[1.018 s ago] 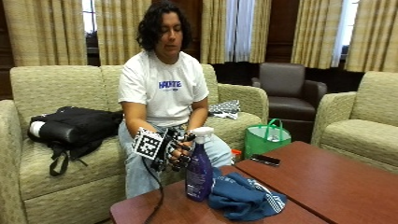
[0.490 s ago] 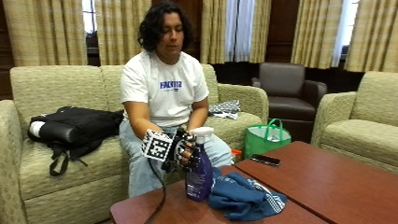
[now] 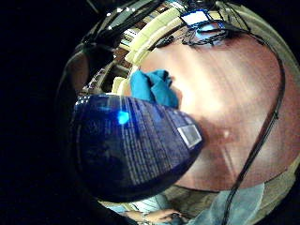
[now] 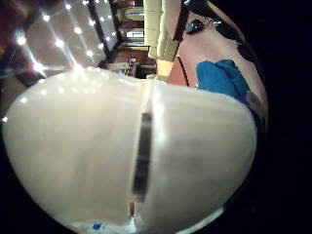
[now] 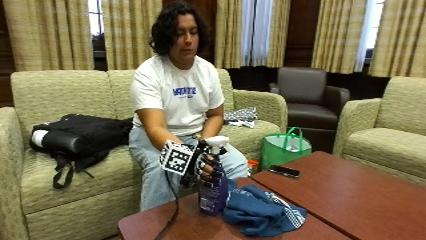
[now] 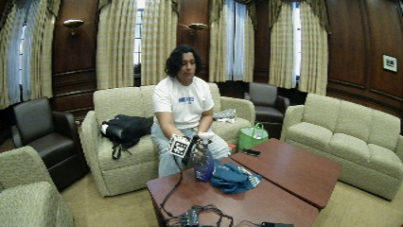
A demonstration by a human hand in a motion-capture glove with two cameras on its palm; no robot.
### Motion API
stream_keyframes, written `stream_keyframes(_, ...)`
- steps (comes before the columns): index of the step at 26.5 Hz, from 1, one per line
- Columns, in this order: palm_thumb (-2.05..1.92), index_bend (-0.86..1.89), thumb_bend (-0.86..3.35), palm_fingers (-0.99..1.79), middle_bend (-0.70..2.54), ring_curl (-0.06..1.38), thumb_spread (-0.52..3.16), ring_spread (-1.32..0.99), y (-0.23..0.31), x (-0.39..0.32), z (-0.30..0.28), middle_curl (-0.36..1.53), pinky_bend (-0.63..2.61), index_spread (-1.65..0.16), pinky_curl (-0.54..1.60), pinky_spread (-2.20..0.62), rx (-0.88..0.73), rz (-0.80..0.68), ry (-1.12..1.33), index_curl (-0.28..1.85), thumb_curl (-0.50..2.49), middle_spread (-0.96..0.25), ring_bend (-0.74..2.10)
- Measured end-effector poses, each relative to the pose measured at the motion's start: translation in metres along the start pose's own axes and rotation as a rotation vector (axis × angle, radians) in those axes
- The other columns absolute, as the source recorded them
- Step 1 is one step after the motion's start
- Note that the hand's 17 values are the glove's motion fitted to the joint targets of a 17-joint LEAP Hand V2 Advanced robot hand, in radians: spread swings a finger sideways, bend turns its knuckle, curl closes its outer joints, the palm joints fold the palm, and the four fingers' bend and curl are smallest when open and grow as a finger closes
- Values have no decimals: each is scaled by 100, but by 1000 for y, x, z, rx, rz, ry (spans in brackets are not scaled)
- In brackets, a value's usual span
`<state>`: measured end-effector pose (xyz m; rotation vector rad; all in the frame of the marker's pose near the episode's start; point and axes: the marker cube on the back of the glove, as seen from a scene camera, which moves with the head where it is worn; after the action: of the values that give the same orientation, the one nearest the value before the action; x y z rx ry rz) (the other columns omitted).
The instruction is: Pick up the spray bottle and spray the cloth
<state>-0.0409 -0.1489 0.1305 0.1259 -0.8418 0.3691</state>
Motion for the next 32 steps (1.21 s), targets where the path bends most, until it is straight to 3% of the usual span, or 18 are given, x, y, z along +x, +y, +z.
stream_keyframes(32, 58, 11, -3, 63, 20, 37, 91, -22, -44, -6, 26, 39, 39, -40, 37, 1, 136, -57, 34, 19, 34, -17, 52)
